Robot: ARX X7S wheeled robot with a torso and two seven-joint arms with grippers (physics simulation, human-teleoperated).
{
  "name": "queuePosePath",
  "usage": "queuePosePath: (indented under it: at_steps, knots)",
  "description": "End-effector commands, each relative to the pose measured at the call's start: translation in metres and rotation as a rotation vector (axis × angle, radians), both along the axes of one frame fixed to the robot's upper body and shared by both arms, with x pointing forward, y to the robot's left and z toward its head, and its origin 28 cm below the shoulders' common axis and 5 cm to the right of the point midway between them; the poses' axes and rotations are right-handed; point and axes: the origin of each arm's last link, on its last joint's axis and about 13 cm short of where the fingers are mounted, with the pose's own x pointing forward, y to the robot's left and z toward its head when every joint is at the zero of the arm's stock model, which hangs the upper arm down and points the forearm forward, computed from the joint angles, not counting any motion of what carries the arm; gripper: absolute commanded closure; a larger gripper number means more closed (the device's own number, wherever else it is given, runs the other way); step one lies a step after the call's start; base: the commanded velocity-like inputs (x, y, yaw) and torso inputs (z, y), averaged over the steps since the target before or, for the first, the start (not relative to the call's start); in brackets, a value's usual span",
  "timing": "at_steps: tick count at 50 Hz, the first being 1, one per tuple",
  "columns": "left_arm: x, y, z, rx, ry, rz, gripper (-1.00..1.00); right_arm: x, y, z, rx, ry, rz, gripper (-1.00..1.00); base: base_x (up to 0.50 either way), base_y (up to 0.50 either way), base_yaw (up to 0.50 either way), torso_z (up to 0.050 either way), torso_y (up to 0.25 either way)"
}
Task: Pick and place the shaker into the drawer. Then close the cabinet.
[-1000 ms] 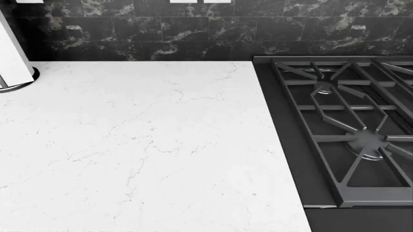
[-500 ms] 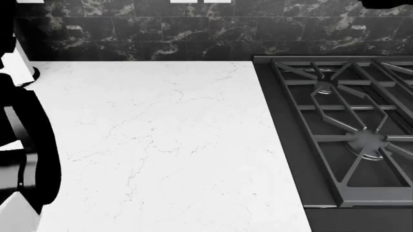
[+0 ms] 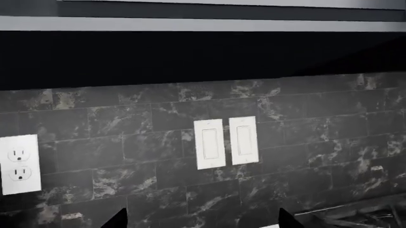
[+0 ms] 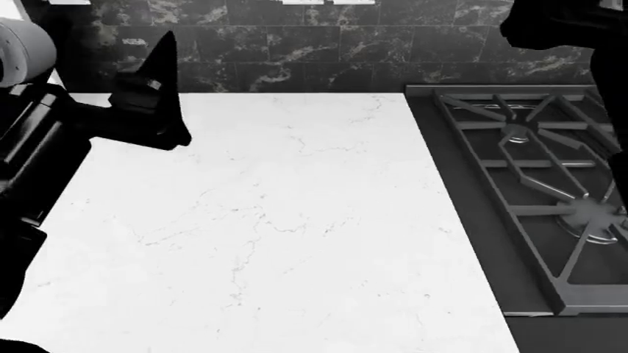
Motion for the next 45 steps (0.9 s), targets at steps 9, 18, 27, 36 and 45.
queuePosePath:
  at_steps: [9,18,27,36,45]
  knots:
    - [-0.0192,-0.0044,-0.0198,0.054,0.018,0.012,-1.00,-0.0016,0.0044,-0.0059,-0.017,0.000,0.011,-1.00,0.00,0.50,0.00,0.000,0.000]
    - [-0.0179,-0.0046,-0.0203,0.052,0.019,0.007,-1.00,-0.0027,0.0060,-0.0043,-0.022,-0.004,0.019,-1.00,0.00,0.50,0.00,0.000,0.000]
    - [-0.0191,-0.0025,-0.0226,0.045,0.022,0.012,-1.00,-0.0017,0.0092,-0.0035,-0.030,-0.004,0.029,-1.00,0.02,0.50,0.00,0.000,0.000]
    - [-0.0226,0.0003,-0.0235,0.043,0.024,0.026,-1.00,-0.0043,0.0104,-0.0033,-0.042,-0.010,0.030,-1.00,0.16,0.50,0.00,0.000,0.000]
    - [-0.0241,0.0014,-0.0247,0.037,0.023,0.030,-1.00,-0.0061,0.0117,-0.0032,-0.054,-0.018,0.032,-1.00,0.12,0.50,0.00,0.000,0.000]
